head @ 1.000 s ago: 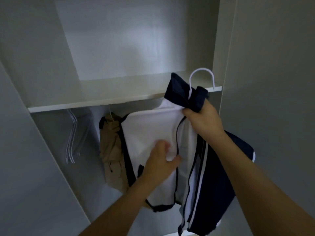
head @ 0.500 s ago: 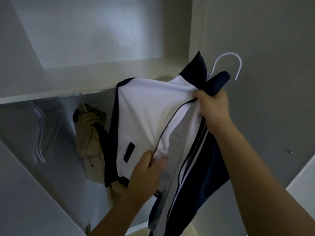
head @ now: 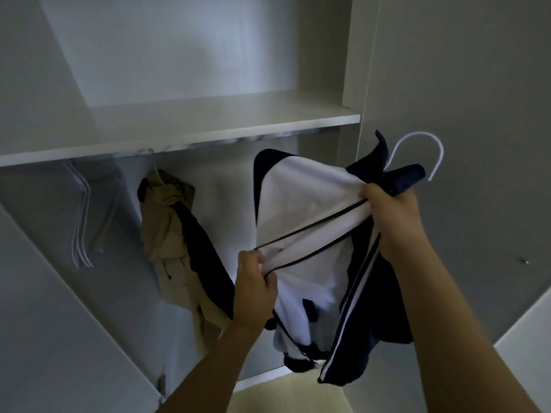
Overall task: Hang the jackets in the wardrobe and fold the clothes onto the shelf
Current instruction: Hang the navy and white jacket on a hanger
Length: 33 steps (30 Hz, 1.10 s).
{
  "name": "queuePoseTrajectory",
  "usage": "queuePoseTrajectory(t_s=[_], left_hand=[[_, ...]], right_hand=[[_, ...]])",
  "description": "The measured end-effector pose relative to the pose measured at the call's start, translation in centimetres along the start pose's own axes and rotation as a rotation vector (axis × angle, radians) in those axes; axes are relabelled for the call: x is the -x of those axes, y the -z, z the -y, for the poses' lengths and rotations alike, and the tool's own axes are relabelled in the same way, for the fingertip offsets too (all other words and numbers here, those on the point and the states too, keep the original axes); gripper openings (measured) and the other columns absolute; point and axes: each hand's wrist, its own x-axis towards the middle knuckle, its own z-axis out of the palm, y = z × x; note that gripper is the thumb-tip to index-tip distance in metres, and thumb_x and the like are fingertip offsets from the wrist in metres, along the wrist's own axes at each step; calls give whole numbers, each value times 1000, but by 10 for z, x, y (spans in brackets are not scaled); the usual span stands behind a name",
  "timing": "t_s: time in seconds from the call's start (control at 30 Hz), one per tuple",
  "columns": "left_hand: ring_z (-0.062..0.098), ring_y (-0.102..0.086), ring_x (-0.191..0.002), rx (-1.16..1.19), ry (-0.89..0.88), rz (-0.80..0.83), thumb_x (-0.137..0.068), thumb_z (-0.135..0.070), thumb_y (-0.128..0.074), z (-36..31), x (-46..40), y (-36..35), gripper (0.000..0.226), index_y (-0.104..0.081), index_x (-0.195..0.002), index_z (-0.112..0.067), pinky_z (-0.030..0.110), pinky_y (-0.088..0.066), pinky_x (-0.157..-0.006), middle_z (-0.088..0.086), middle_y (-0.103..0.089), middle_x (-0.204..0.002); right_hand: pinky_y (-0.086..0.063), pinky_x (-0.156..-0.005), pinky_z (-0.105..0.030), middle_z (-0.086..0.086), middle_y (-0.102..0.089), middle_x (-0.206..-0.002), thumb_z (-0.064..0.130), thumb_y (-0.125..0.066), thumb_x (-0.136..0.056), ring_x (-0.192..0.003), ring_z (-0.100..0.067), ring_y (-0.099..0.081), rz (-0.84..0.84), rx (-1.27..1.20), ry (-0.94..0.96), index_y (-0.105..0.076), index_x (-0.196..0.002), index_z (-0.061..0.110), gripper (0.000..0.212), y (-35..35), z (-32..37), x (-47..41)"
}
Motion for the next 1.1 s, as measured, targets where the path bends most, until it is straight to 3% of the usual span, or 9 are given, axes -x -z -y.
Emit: queuePoseTrajectory(t_s=[0.1, 0.2, 0.33, 0.43, 0.57, 0.73, 0.87, 1.0, 1.1], left_hand=[[7, -57, -75, 110, 226, 32, -84, 2, -60, 17, -12, 2, 44, -35, -110, -23, 18, -48, -67, 4, -52, -88], [34, -59, -81, -75, 343, 108, -87, 7, -52, 54, -16, 7, 19, -58, -99, -6, 36, -48, -70, 20, -57, -89], [34, -60, -91, 112, 456, 93, -97, 3, -45, 72, -25, 26, 20, -64, -94, -2, 38, -48, -88, 12, -63, -90], [23, -61, -94, 85, 202, 148, -100, 1, -44, 41, -47, 40, 23, -62, -107, -10, 36, -49, -91, 4, -65, -99], [23, -60, -105, -214, -372, 232, -91, 0, -46, -20, -76, 59, 34, -63, -120, -3, 30, -45, -93, 16, -66, -114], [31, -65, -78, -424, -599, 410, -86, -20, -43, -85, -94, 63, 34, -62, -113, -10, 41, -53, -64, 6, -66, -89], [26, -55, -58, -339, -494, 413, -88, -10, -57, -93, -93, 49, 20, -41, -91, -22, 44, -45, -52, 5, -56, -67], [23, -53, -58, -218, -412, 495, -85, -8, -59, -94, -89, 41, 28, -41, -82, -28, 49, -45, -55, 0, -53, -63], [20, -53, -58, -176, -392, 549, -86, -18, -59, -100, -86, 34, 22, -40, -80, -30, 44, -45, -55, -3, -52, -61]], right_hand=[[-43, -61, -36, -9, -54, -73, 7, -57, -81, -68, -23, -54, -38, 3, -30, -58, -78, 11, 5, 6, -11, 3], [-43, -58, -30, -1, -55, -69, 7, -56, -81, -66, -19, -55, -116, -13, -35, -60, -80, 17, 10, 17, -23, 4], [-43, -80, -27, 2, -56, -111, 12, -58, -86, -91, -13, -55, -228, 141, 61, -40, -133, 17, 51, 34, -44, 4], [-41, -83, -31, -5, -36, -128, 30, -67, -84, -98, -17, -46, -248, 401, 91, -18, -146, 10, 81, 34, -63, 11], [-45, -72, -35, -5, -28, -126, 46, -60, -89, -85, -17, -43, -188, 578, 223, -21, -145, 10, 77, 21, -81, 31], [-44, -62, -25, -25, -36, -127, -3, -55, -91, -81, -9, -39, -232, 586, 438, -43, -126, -5, 38, 17, -103, 47], [-40, -78, -14, -9, -33, -114, -25, -47, -77, -83, -4, -35, -41, 555, 509, -63, -85, 5, 35, 18, -114, 49], [-36, -81, -8, 11, -22, -110, 20, -60, -79, -100, 15, -37, 214, 421, 313, -58, -100, 51, 37, 23, -116, 54], [-32, -87, -1, 15, -17, -108, 59, -68, -70, -102, 10, -35, 359, 554, 301, -40, -134, 54, 70, 23, -125, 57]])
